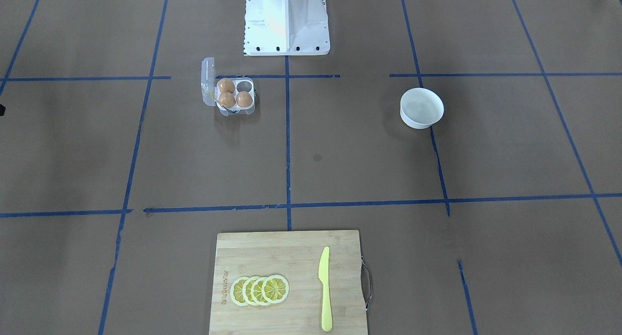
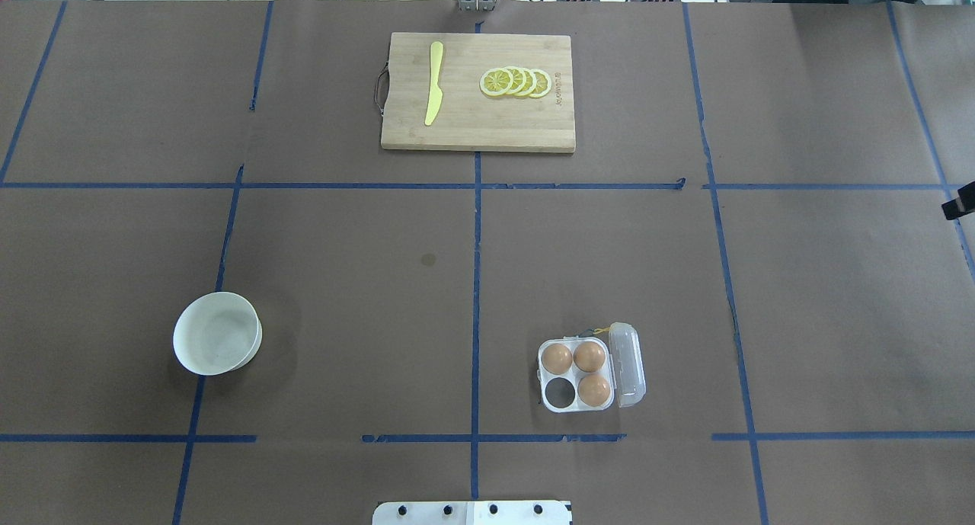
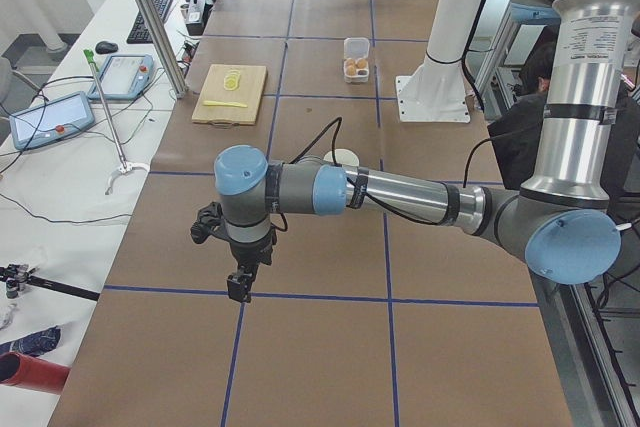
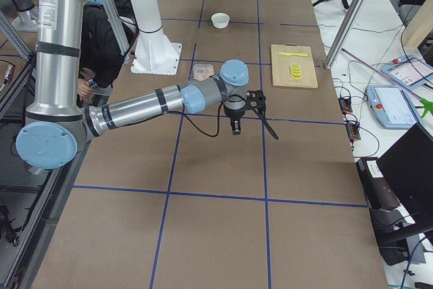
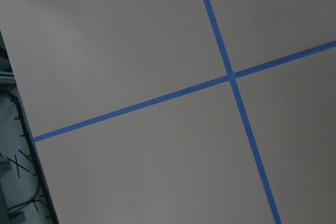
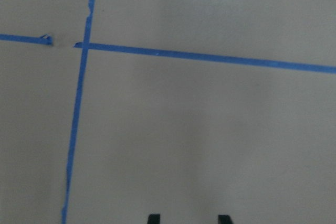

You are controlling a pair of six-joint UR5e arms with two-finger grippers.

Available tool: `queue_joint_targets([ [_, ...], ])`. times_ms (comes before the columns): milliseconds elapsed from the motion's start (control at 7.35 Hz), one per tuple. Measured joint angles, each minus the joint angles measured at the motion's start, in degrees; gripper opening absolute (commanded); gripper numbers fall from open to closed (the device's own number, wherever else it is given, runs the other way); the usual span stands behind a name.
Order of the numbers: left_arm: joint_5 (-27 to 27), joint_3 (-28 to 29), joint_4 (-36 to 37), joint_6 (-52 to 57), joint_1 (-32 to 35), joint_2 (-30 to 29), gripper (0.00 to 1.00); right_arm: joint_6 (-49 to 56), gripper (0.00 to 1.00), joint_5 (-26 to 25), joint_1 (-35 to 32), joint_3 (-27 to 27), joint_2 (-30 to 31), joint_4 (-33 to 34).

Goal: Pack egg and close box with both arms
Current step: 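Move the right gripper to the open lid of the egg box, then push the clear lid down over the eggs with the right gripper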

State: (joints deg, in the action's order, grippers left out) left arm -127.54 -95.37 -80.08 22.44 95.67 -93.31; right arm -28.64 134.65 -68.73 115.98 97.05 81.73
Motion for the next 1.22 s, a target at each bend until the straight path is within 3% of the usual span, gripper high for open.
queue_joint_targets([
  [408,-5.22,2.25,-0.18,-2.10,0.16,0.04,1.00,-24.22,0.29,-3.22,15.03,1.63,0.76,-14.16],
  [680,-6.77,2.37,-0.51,-3.09,0.15,-0.13,1.00,-36.81,0.29,-10.39,26.88,2.93,0.04,-20.11],
  [952,-6.98,2.05,-0.67,-3.19,0.11,-0.28,1.00,-47.40,0.30,-20.36,39.02,3.73,-5.07,-21.44],
  [1224,-7.01,1.66,-0.69,-3.20,0.06,-0.39,1.00,-52.32,0.30,-27.11,45.29,0.50,-13.83,-21.20],
])
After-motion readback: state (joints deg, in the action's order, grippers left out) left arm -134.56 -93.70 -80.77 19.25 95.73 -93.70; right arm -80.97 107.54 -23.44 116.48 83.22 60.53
